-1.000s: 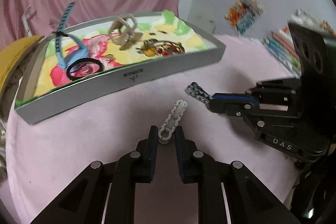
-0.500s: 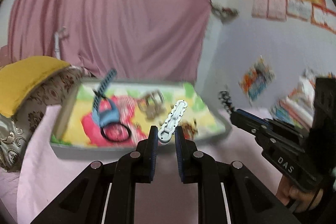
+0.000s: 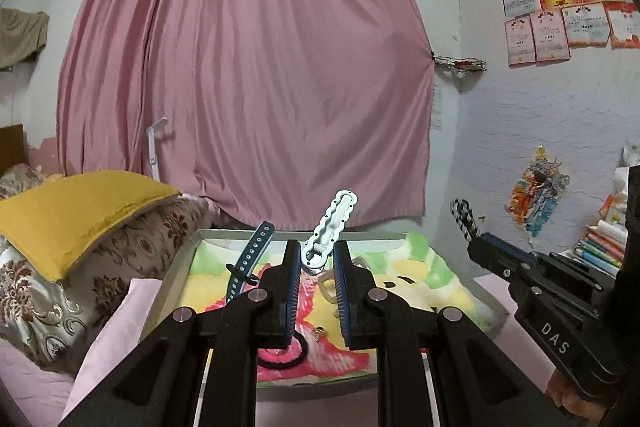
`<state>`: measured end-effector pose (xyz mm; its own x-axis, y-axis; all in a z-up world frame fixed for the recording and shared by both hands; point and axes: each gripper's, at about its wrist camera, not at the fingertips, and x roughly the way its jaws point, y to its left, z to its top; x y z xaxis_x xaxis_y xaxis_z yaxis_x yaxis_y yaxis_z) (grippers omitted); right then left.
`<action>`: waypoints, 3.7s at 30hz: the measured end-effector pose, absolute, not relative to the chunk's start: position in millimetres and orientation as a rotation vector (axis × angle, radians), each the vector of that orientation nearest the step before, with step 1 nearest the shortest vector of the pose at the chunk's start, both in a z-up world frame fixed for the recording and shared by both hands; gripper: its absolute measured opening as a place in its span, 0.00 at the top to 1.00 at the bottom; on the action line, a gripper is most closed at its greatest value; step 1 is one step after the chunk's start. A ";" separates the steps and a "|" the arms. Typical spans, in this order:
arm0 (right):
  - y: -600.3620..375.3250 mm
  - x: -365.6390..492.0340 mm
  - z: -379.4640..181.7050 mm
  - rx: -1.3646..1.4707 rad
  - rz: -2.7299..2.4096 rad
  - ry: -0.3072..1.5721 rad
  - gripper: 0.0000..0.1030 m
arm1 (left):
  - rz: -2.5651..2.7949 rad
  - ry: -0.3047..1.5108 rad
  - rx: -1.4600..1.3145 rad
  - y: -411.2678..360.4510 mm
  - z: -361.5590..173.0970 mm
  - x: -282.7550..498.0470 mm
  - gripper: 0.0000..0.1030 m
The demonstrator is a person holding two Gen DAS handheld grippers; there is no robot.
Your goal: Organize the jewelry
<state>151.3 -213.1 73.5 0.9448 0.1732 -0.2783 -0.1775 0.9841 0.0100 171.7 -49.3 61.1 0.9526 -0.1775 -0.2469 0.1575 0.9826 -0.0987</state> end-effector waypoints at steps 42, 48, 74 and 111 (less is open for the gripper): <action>-231.2 219.9 11.5 0.182 0.272 0.749 0.97 | -0.238 0.729 -0.140 -45.8 8.3 228.1 0.85; -226.7 220.6 11.3 0.167 0.278 0.764 0.96 | -0.236 0.742 -0.138 -45.7 8.1 231.6 0.85; -235.5 206.5 21.9 0.173 0.222 0.668 0.64 | -0.211 0.640 -0.154 -34.4 20.9 218.3 0.78; -243.9 31.8 99.0 0.117 0.155 0.260 0.03 | -0.182 0.309 -0.132 -9.9 69.2 69.4 0.00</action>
<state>31.8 -243.9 99.0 0.9546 0.1674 -0.2465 -0.1372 0.9813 0.1350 69.4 -9.9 69.2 0.9366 -0.1978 -0.2892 0.1575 0.9750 -0.1566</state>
